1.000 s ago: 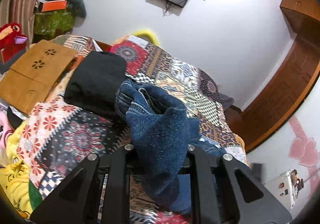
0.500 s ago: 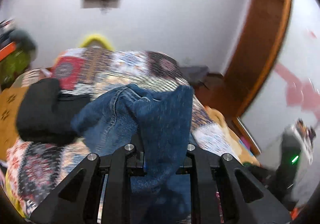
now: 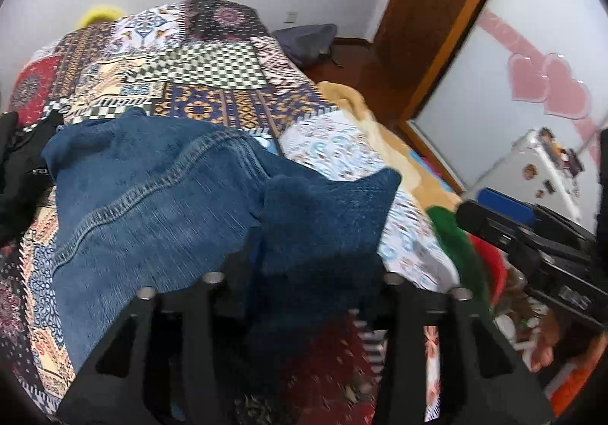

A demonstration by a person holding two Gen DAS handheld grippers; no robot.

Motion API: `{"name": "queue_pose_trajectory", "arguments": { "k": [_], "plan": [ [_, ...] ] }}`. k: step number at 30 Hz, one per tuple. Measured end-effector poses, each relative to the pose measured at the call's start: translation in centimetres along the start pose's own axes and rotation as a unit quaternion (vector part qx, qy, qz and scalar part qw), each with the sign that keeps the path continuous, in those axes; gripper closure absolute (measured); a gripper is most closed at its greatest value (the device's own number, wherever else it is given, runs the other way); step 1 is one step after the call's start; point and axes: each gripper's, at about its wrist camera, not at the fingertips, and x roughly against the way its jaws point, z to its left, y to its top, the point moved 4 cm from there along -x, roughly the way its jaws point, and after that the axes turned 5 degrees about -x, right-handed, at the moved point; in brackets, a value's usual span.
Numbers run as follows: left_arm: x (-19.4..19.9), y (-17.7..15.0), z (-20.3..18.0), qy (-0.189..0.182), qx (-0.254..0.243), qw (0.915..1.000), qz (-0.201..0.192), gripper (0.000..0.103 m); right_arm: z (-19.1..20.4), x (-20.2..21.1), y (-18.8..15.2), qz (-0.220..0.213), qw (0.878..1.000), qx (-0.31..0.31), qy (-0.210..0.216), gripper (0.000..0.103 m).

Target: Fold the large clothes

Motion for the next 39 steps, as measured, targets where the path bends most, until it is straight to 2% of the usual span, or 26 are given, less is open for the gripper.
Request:
{"name": "queue_pose_trajectory", "arguments": {
  "k": [3, 8, 10, 14, 17, 22, 27, 29, 31, 35, 39],
  "plan": [
    [2.5, -0.7, -1.1, -0.007, -0.017, 0.9998, -0.005, 0.046, 0.0, -0.3, 0.4, 0.003, 1.0, 0.004, 0.013, 0.05],
    [5.9, -1.1, 0.5, 0.049, -0.04, 0.9966, -0.052, 0.044, 2.4, 0.7, 1.2, -0.017, 0.999, 0.03, 0.032, 0.049],
    [7.5, -1.2, 2.0, 0.067, -0.033, 0.9949, -0.067, 0.041, 3.9, 1.0, 1.6, -0.022, 0.998, 0.045, 0.045, 0.042],
    [9.3, -1.2, 5.9, 0.106, -0.006, 0.9912, -0.079, 0.035, 6.8, 0.9, 2.4, -0.037, 0.994, 0.084, 0.054, 0.042],
    [9.7, -1.7, 8.9, 0.127, 0.016, 0.9894, -0.068, 0.034, 8.8, -0.1, 2.7, -0.032, 0.992, 0.111, 0.056, 0.042],
    [9.4, -4.5, 11.9, 0.152, 0.026, 0.987, -0.043, 0.034, 10.5, -2.9, 2.1, 0.006, 0.988, 0.147, 0.046, 0.042],
    [7.3, -7.9, 13.1, 0.148, 0.034, 0.9884, -0.003, 0.034, 9.4, -5.6, 0.8, 0.049, 0.985, 0.164, 0.013, 0.042],
    [6.7, -8.9, 13.2, 0.146, 0.041, 0.9884, -0.005, 0.031, 8.4, -6.3, 0.3, 0.068, 0.984, 0.168, 0.006, 0.041],
    [6.5, -9.4, 13.2, 0.153, 0.044, 0.9873, -0.01, 0.024, 7.3, -6.9, -0.2, 0.087, 0.982, 0.166, 0.004, 0.033],
    [6.4, -10.0, 12.8, 0.153, 0.05, 0.9868, -0.016, 0.023, 6.0, -7.5, -1.0, 0.105, 0.98, 0.171, 0.008, 0.03],
    [6.4, -10.4, 12.8, 0.153, 0.059, 0.9863, -0.022, 0.023, 5.2, -7.9, -1.0, 0.126, 0.983, 0.134, 0.026, 0.029]
  ]
}}
